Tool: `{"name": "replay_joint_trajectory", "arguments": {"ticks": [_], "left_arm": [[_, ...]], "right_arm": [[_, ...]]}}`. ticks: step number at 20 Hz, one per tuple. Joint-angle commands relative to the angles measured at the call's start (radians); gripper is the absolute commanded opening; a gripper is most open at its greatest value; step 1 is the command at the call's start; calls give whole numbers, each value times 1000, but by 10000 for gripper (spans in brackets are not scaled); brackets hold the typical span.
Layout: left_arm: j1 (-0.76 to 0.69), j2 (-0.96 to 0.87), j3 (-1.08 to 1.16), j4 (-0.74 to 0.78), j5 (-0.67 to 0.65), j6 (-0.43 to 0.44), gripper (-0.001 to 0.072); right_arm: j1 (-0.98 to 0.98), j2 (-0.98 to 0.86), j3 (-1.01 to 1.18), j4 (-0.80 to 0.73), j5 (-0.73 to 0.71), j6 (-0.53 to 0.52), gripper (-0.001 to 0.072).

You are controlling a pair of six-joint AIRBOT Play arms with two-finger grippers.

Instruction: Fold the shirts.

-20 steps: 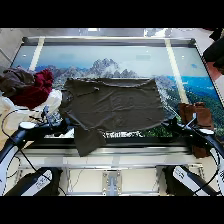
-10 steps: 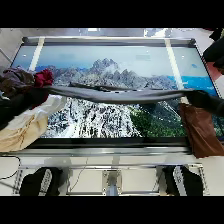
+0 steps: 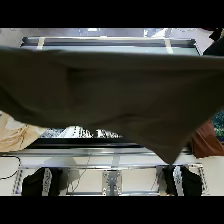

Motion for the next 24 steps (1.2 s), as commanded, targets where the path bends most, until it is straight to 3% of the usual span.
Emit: {"name": "replay_joint_trajectory", "arguments": {"ticks": [1,5,7,10,12,15,17,20,24], "left_arm": [[8,-140,117,-8,-121,-7,12],[-40,-402,115,-37,-272,-7,11],[-151,-541,89,-4,-307,13,12],[-317,-745,63,209,-220,26,12],[-362,-873,63,332,-97,-6,12],[-360,-1011,63,345,108,-82,12],[-361,-1051,63,344,199,-82,12],[-364,-1074,63,345,208,-82,13],[-364,-1075,58,375,83,-82,13]], "right_arm": [[1,-128,69,21,24,16,5],[33,-404,43,285,175,3,7],[131,-518,-6,257,181,-1,7],[315,-700,-96,75,134,-4,7],[377,-830,-129,-33,39,57,7],[382,-999,-126,-24,-146,167,7],[382,-1051,-126,-23,-274,200,8],[382,-1060,-126,-25,-360,200,7],[383,-1060,-127,-43,-246,194,8]]}}
